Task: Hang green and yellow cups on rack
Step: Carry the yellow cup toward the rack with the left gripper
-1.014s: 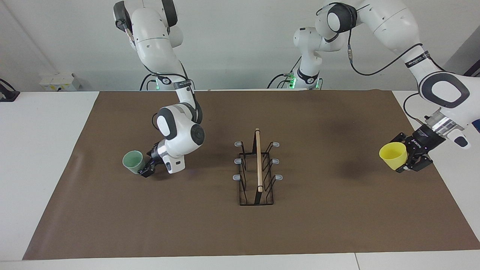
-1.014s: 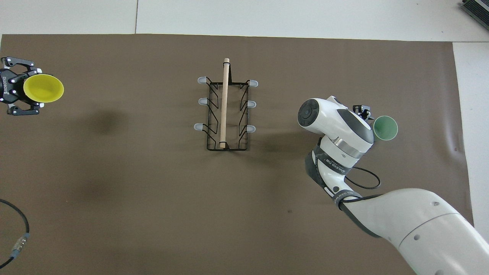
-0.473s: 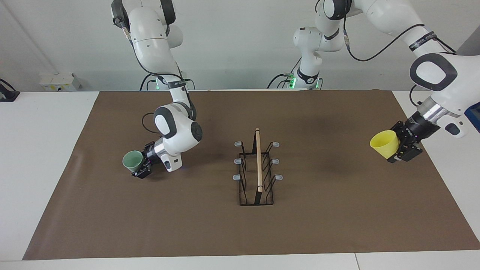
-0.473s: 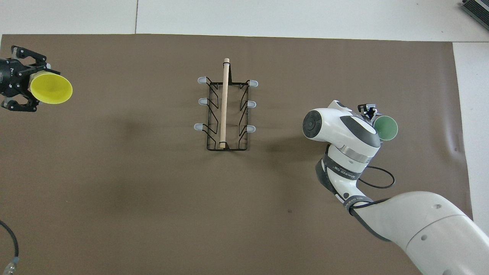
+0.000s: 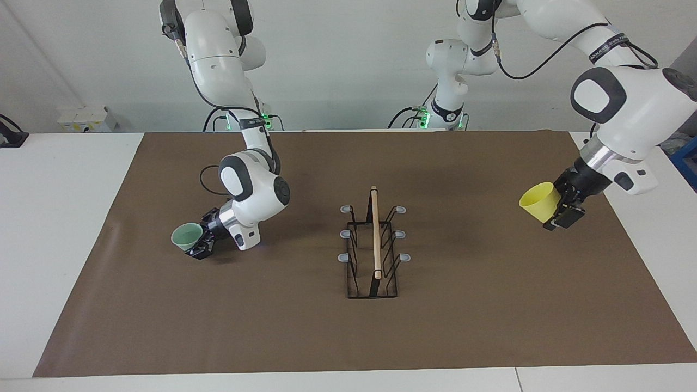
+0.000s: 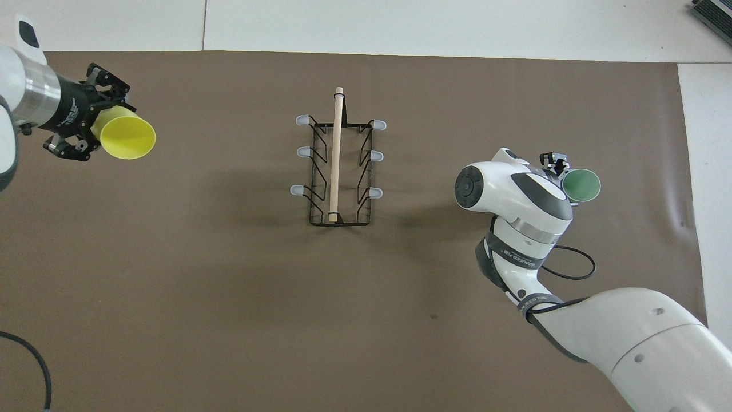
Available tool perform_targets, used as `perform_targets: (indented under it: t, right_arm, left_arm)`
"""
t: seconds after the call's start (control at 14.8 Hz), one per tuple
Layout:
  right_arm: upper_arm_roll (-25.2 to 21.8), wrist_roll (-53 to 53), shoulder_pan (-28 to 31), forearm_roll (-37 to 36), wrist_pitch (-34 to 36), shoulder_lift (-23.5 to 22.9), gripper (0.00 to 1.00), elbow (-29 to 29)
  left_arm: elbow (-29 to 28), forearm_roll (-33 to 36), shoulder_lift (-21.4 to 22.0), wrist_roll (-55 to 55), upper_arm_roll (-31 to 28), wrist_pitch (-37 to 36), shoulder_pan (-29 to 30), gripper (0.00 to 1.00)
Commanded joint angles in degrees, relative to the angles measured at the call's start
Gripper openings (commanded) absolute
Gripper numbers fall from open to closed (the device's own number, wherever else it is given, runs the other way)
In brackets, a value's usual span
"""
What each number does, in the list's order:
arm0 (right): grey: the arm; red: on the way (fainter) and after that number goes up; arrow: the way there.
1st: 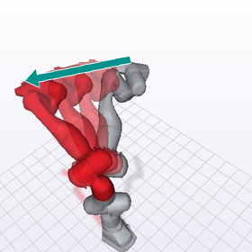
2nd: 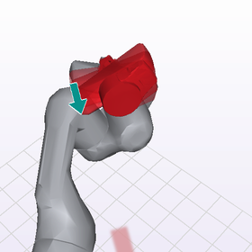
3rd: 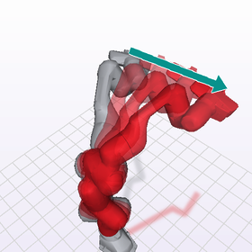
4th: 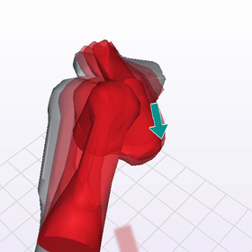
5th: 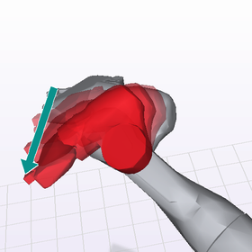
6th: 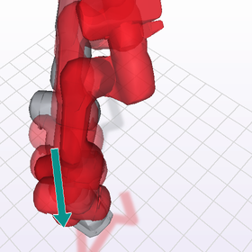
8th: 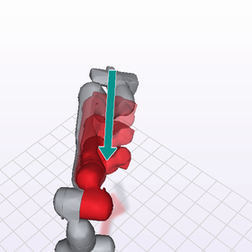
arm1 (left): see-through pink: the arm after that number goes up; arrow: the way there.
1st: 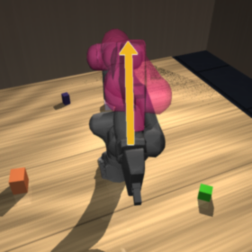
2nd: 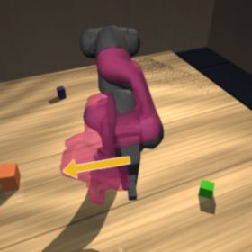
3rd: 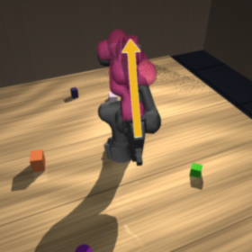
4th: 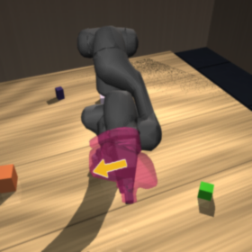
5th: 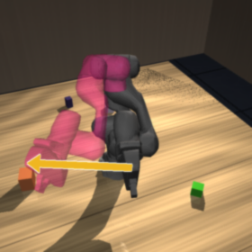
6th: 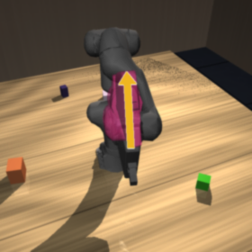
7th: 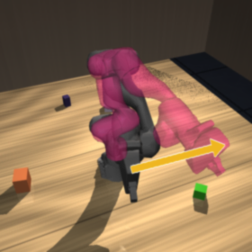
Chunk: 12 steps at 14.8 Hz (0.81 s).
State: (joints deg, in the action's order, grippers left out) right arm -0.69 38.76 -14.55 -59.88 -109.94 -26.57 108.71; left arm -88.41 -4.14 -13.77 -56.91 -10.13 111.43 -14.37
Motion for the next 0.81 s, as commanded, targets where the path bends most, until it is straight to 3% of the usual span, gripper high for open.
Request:
perform_targets:
  t: [0.0, 0.2, 0.47, 0.74]
  right_arm:
    - [0.34, 0.88, -0.91, -0.24, 2.53, 1.17, 0.0, -1.91]
    - [0.78, 0.27, -2.75, 3.27, 4.47, 0.47, 0.0, -5.61]
    - [0.78, -1.49, -3.73, 9.06, 6.84, -0.06, 0.0, -9.12]
    - [0.95, -1.41, -3.55, 19.79, 7.46, 1.77, 0.0, -11.15]
  left_arm:
    - [-3.96, 8.34, 2.08, -4.87, 6.24, 5.8, 0.05, 0.0]
    - [-7.99, 19.83, 3.48, -10.31, 12.83, 10.72, -0.04, 0.0]
    - [-19.85, 38.29, 7.52, -22.7, 18.03, 24.69, -0.04, 0.0]
    - [-24.87, 51.21, 10.16, -32.8, 22.51, 25.5, 0.05, 0.0]
